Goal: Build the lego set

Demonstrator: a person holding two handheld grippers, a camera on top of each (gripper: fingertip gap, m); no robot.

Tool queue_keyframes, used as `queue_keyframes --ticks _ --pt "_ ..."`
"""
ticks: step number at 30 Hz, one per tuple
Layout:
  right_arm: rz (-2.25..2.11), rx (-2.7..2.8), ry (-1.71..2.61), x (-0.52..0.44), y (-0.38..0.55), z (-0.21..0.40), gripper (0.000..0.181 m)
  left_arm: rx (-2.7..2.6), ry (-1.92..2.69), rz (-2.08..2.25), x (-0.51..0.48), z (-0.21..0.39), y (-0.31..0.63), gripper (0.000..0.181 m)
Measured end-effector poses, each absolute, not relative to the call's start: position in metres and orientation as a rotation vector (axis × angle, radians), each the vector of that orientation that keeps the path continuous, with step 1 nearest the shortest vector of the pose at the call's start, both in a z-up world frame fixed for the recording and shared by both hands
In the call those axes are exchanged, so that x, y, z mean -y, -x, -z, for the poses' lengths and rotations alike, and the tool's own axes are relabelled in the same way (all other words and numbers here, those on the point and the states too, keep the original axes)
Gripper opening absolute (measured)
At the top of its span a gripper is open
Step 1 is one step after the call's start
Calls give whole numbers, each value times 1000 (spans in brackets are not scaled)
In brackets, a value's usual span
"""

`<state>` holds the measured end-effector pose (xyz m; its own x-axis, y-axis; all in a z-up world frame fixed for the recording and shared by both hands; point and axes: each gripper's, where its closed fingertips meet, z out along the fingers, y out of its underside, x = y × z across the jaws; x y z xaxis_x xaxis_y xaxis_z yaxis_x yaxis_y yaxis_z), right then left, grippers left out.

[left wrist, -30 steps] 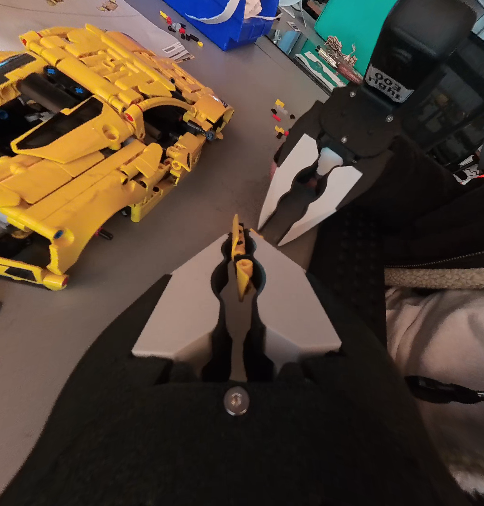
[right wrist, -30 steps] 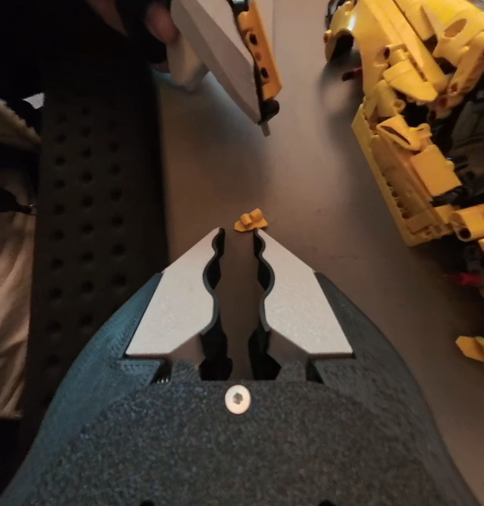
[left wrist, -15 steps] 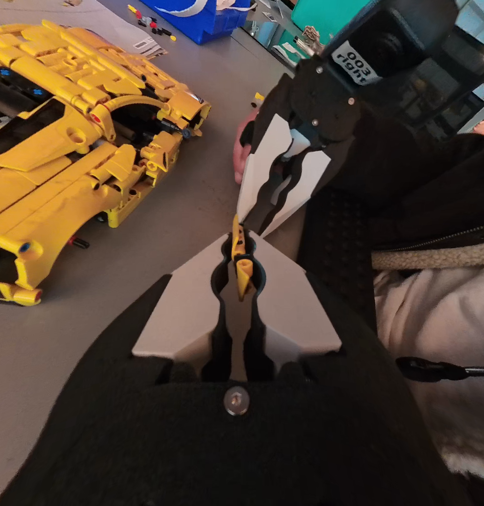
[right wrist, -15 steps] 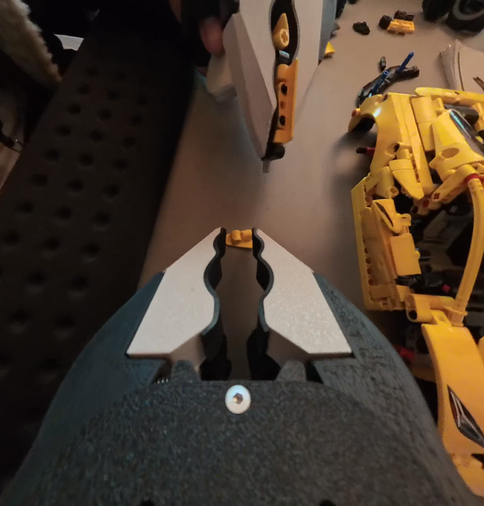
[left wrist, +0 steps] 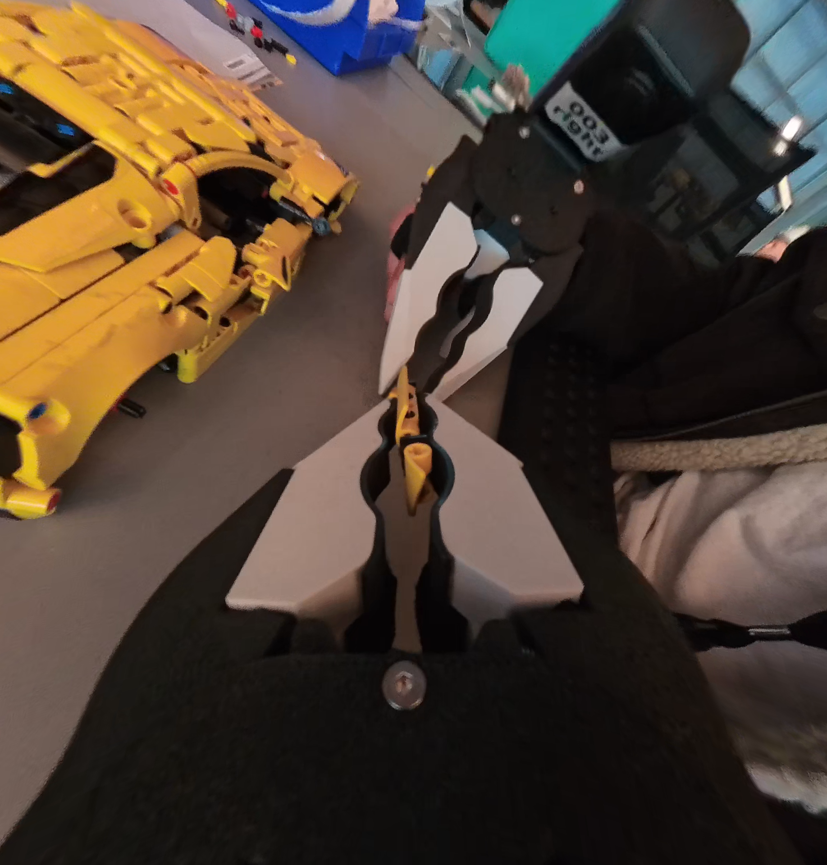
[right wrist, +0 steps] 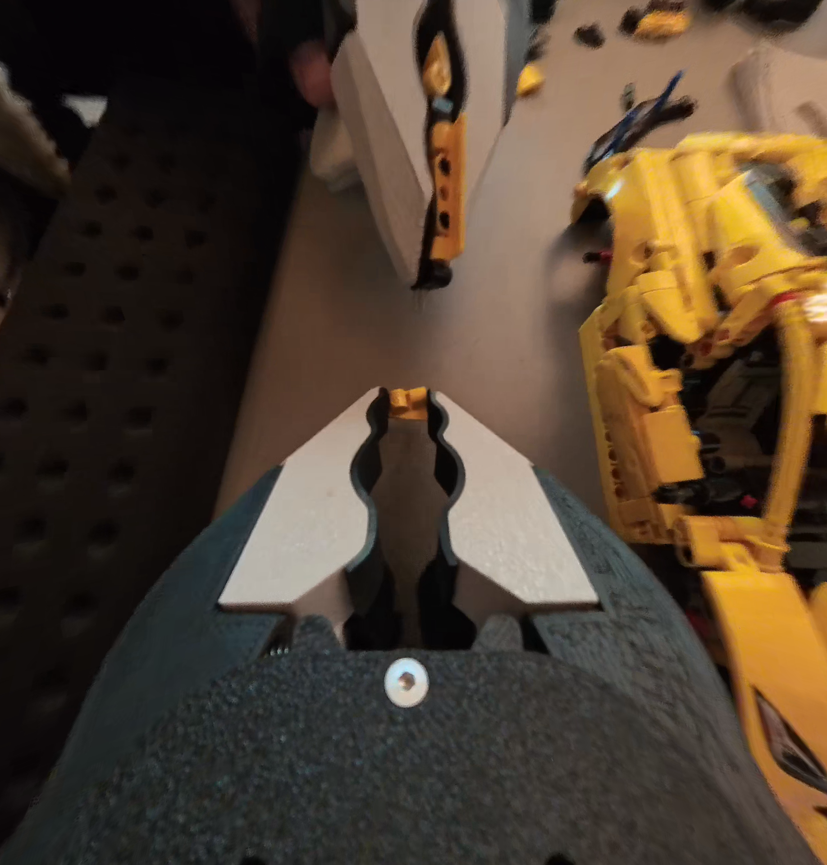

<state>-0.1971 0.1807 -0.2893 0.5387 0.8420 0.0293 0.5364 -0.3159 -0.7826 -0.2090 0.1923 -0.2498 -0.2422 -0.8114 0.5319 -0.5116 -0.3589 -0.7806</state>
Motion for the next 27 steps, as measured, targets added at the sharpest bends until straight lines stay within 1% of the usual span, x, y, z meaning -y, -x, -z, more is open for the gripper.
queue_keyframes --ticks 3,6,12,27 --pt "-461 894 1884 -200 200 244 16 -1455 1745 1826 -198 232 209 6" --pt "-295 888 1791 -204 203 227 16 -1340 1745 1981 -203 219 211 6" --pt "-117 948 1725 -206 211 226 16 -1297 1741 2064 -202 214 210 7" --pt "-3 927 1703 -212 206 223 16 -1268 1775 2022 -207 218 209 7"
